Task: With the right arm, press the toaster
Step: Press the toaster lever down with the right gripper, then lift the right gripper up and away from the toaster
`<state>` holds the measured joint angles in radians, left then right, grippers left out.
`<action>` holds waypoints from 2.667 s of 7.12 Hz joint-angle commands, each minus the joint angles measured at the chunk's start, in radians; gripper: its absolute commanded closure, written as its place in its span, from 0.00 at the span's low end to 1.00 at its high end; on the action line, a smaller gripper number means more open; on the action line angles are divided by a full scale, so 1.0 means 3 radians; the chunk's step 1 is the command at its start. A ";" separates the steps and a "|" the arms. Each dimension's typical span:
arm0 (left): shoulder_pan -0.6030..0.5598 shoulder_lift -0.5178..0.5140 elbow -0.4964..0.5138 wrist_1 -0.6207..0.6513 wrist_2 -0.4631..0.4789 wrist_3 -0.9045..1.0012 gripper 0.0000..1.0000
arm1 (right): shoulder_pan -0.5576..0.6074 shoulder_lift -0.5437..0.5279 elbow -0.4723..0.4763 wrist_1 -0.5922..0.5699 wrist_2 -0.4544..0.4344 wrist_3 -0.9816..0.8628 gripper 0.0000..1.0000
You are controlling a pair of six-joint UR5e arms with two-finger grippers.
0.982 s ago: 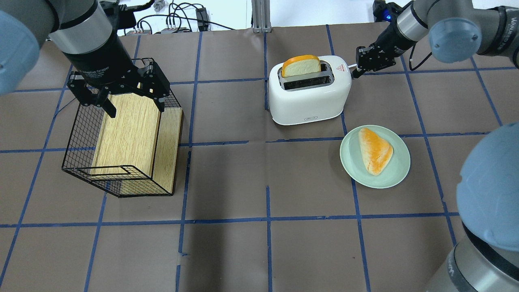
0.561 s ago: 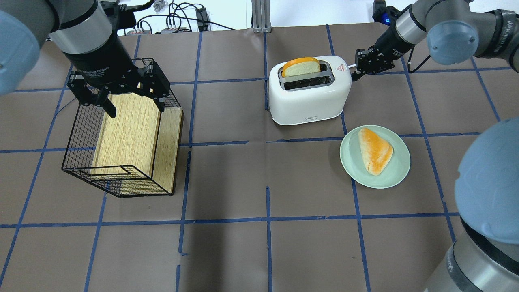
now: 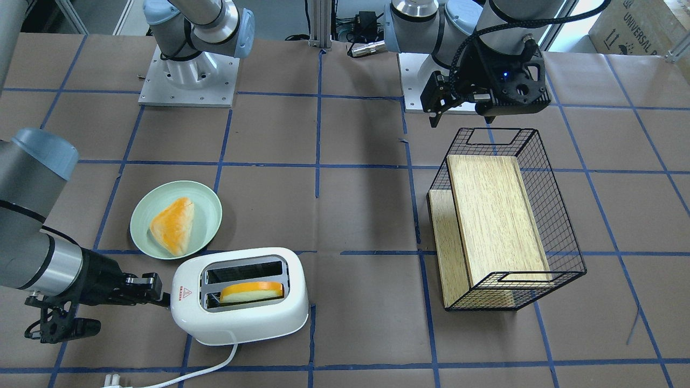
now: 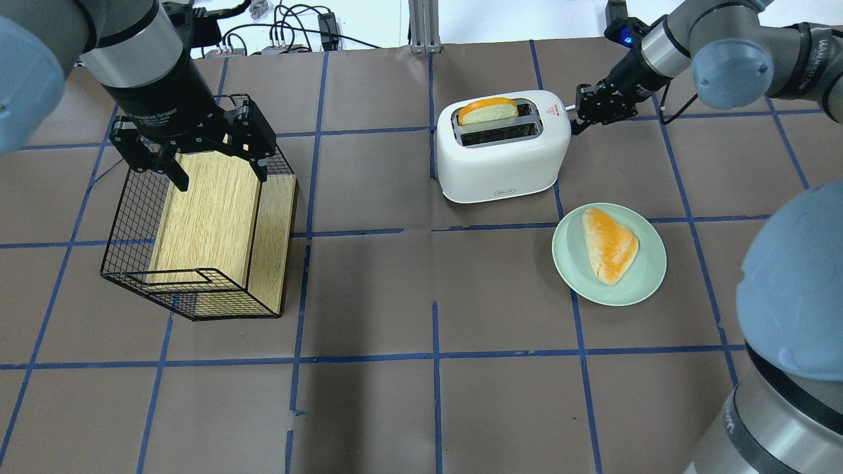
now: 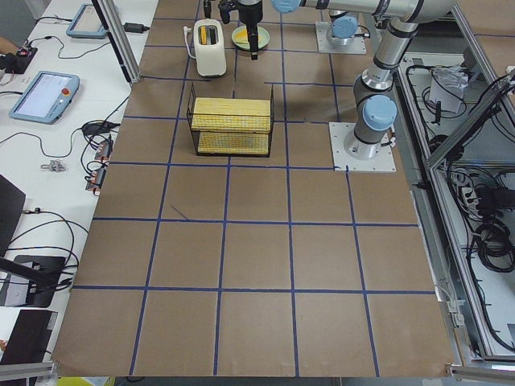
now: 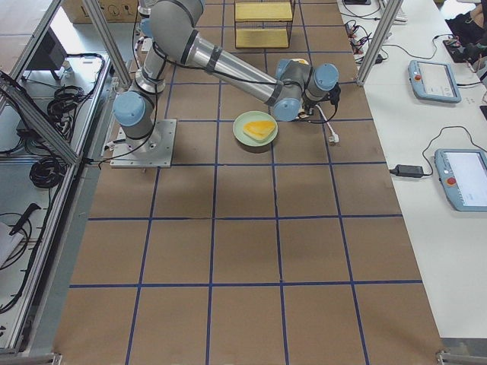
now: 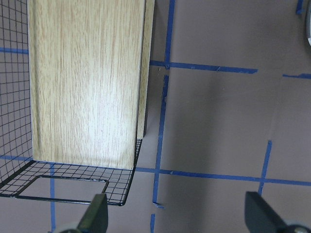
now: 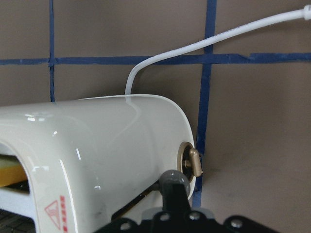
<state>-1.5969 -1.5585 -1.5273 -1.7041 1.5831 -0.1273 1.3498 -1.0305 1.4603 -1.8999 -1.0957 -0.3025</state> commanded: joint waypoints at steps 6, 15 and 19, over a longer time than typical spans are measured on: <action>0.0000 0.0000 0.0003 -0.0001 0.0000 0.0000 0.00 | 0.0000 0.0065 0.0000 -0.0007 0.0006 -0.0014 0.98; 0.0000 0.0000 -0.0002 -0.0001 0.0000 0.0000 0.00 | 0.0599 -0.0941 -0.0169 0.0027 -0.1814 0.0113 0.00; 0.0000 0.0005 -0.0002 -0.0001 0.0000 0.0000 0.00 | 0.0609 -0.1400 0.0030 0.1031 -0.1487 0.0584 0.00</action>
<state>-1.5969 -1.5581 -1.5278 -1.7036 1.5831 -0.1273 1.5316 -1.3982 1.4404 -1.6152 -1.5521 -0.1408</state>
